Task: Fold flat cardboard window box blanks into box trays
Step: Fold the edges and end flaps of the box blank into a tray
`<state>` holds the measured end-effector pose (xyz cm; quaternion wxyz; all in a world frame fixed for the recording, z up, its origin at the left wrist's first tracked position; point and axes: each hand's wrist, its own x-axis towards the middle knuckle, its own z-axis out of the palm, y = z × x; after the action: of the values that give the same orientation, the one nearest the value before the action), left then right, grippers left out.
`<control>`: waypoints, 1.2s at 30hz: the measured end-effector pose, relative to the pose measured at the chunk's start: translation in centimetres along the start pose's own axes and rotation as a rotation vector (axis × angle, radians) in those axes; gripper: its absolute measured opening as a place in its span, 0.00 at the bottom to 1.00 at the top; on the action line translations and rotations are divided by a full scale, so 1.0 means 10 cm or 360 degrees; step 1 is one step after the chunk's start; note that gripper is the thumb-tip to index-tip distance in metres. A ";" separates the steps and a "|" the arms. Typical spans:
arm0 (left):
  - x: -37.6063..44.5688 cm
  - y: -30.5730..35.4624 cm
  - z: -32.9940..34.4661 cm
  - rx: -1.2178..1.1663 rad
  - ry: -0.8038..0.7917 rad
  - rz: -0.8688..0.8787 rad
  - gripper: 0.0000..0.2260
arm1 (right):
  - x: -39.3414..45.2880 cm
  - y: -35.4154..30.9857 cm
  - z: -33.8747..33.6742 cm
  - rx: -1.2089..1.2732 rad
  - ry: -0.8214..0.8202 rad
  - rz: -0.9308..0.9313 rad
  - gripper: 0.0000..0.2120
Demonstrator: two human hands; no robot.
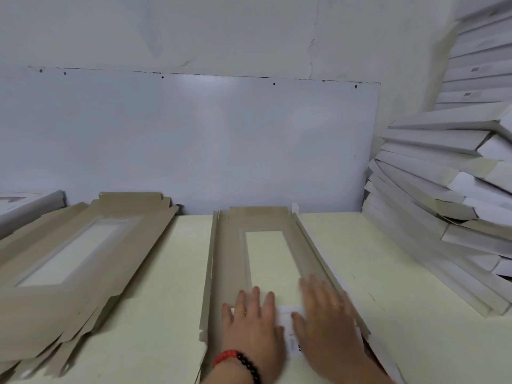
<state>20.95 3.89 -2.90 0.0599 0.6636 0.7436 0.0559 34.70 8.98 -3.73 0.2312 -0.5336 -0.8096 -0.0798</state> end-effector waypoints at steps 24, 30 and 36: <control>0.14 -0.35 -0.31 -0.0066 -0.0258 0.0010 0.44 | 0.20 0.74 0.04 -0.0068 -0.0437 0.0313 0.19; 0.15 -0.32 -0.52 -0.0384 -0.0152 0.0002 0.20 | 0.28 0.64 -0.26 0.0750 -0.0677 0.0417 0.26; -0.10 -0.37 -0.49 -0.0477 0.0017 0.0117 0.09 | -0.05 0.60 -0.38 0.0910 -0.0435 0.0243 0.21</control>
<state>16.64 2.49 1.30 0.1521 0.6737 0.7025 0.1718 41.36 9.67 -1.35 0.2662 -0.5119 -0.7804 0.2409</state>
